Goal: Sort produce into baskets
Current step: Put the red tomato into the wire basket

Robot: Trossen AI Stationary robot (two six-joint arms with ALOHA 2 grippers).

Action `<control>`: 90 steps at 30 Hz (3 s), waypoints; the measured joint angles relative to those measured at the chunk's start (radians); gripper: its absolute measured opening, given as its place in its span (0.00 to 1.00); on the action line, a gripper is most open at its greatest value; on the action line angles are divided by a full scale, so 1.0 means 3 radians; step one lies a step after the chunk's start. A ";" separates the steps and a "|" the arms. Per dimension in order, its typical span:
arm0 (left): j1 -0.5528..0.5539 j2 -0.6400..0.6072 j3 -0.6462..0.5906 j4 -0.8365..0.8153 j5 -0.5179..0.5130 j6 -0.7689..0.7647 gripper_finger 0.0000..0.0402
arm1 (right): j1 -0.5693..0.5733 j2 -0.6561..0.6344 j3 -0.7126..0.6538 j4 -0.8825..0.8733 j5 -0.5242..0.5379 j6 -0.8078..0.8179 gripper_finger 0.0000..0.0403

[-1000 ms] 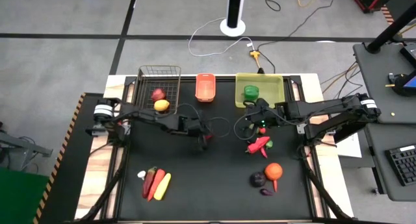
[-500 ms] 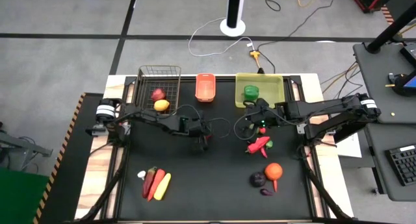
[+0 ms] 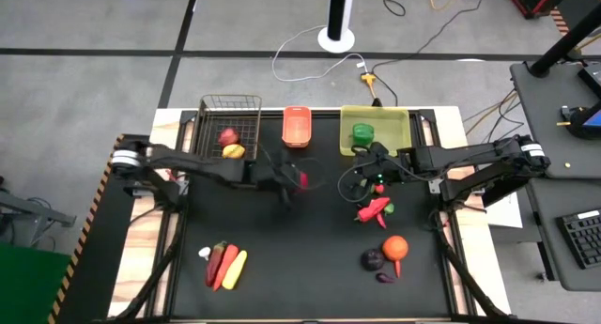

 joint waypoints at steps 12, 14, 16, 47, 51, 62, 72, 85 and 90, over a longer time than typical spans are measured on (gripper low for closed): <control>0.0462 -0.1330 0.0003 -0.1101 -0.0755 -0.0049 0.62 | 0.0000 0.0000 0.0000 0.0110 -0.0001 -0.0001 0.89; 0.0673 -0.1452 0.0003 -0.1181 -0.0759 -0.0052 0.62 | 0.0000 0.0000 0.0000 0.0109 -0.0001 -0.0001 0.89; 0.0925 -0.1534 0.0003 -0.1249 -0.0758 -0.0045 0.62 | 0.0000 0.0000 0.0000 0.0111 -0.0001 -0.0004 0.89; 0.2757 -0.0320 0.0003 -0.1427 -0.0005 -0.0188 0.62 | -0.0001 -0.0001 0.0000 0.0097 0.0000 -0.0041 0.89; 0.2767 -0.0228 0.0003 -0.1318 -0.0083 -0.0136 0.62 | -0.0001 -0.0001 0.0000 0.0097 0.0000 -0.0041 0.89; 0.2856 -0.0029 0.0003 -0.1069 0.0479 0.0214 0.62 | 0.0000 -0.0001 0.0000 0.0096 0.0000 -0.0041 0.89; 0.3054 -0.0020 0.0003 -0.1033 0.0732 0.0500 0.62 | 0.0000 0.0000 0.0000 0.0096 0.0000 -0.0041 0.89; 0.3106 -0.0020 0.0003 -0.0969 0.0734 0.0464 0.65 | -0.0001 -0.0001 0.0000 0.0096 0.0000 -0.0030 0.89; 0.3106 -0.0020 0.0003 -0.0965 0.0735 0.0442 0.71 | 0.0000 -0.0001 0.0000 0.0096 0.0000 -0.0028 0.89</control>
